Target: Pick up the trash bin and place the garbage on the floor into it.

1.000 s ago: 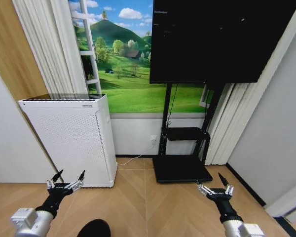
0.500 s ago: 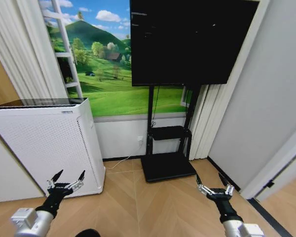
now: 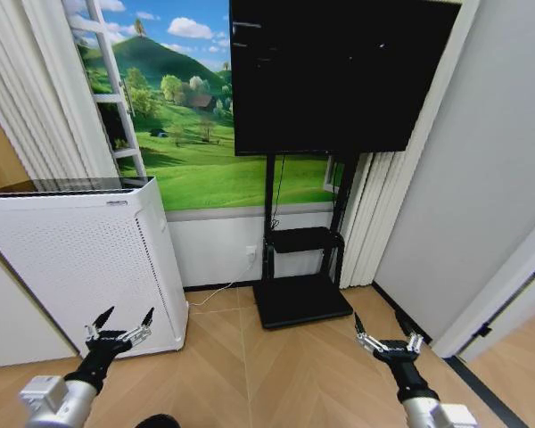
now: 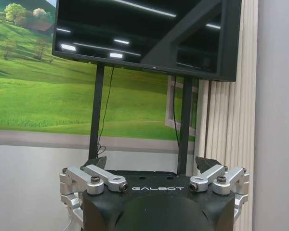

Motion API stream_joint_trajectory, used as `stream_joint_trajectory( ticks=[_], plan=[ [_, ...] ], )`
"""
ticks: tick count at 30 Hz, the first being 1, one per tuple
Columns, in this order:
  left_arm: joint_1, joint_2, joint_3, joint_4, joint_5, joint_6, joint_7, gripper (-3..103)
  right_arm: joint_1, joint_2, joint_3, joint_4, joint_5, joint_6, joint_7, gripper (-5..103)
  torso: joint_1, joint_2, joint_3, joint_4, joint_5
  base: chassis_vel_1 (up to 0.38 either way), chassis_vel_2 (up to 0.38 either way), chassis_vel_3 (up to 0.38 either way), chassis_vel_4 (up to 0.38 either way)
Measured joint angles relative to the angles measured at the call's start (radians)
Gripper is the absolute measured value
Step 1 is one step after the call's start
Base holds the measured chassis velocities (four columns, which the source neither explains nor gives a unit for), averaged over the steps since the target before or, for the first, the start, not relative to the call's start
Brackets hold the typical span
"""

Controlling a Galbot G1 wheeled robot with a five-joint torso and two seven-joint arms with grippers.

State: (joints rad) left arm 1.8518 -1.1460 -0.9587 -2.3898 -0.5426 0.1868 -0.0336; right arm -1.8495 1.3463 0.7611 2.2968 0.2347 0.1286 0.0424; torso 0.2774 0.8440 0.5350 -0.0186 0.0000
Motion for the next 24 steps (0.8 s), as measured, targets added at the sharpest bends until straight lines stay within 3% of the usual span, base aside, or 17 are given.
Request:
stream_joint_trajectory(
  ticks=[24],
  plan=[
    [0.000,0.000,0.000,0.000,0.000,0.000,0.000,100,0.000,0.000,0.000,0.000,0.000,0.000,0.000,100,-0.002,-0.005,-0.003,0.0001,0.0000,0.010,0.007,0.010,0.010]
  ],
)
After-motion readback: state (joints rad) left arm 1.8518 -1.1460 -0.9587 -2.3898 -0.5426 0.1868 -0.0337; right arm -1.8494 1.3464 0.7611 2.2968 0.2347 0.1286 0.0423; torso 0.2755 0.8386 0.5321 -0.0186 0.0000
